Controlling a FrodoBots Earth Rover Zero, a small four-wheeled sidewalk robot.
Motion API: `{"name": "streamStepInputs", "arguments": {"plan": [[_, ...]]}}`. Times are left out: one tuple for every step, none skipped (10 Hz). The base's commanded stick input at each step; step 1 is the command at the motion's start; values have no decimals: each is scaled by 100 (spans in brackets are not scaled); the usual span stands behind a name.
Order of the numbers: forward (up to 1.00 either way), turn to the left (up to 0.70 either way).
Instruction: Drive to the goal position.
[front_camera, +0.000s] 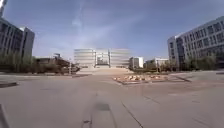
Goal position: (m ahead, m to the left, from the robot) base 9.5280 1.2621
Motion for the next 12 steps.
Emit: {"name": "streamStepInputs", "arguments": {"plan": [[70, 0], [70, 0], [70, 0], [70, 0], [70, 0], [70, 0], [70, 0], [70, 0], [70, 0], [70, 0], [70, 0], [70, 0]]}}
